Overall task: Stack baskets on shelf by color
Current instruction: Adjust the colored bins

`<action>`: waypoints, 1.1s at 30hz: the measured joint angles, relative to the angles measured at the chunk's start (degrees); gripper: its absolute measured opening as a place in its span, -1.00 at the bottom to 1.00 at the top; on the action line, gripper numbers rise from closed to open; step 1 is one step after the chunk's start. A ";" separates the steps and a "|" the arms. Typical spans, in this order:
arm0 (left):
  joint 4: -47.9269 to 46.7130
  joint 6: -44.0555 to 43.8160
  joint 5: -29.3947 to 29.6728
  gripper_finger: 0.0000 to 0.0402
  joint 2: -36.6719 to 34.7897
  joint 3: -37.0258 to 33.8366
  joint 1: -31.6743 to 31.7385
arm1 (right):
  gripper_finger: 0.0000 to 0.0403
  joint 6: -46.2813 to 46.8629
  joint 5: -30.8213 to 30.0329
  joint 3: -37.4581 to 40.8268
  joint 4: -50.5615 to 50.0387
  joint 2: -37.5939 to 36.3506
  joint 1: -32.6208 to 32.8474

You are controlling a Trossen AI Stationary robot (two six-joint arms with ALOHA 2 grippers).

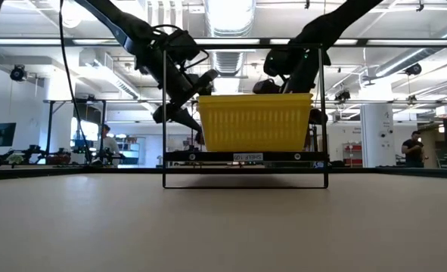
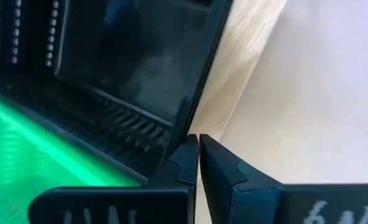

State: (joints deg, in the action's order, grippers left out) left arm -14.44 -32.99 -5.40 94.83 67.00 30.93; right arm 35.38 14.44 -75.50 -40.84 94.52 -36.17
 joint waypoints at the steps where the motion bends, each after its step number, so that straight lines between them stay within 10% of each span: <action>1: -0.04 0.50 0.02 0.29 0.00 0.00 -0.09 | -0.96 0.00 0.04 0.00 -0.20 0.00 0.29; 33: -9.01 8.34 -0.64 0.29 -5.37 -0.28 -2.67 | -0.96 1.26 -4.80 0.28 -5.53 -3.66 9.64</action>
State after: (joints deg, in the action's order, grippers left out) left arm -23.45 -24.64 -6.04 89.46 66.72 28.25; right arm 36.63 9.64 -75.22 -46.37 90.86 -26.52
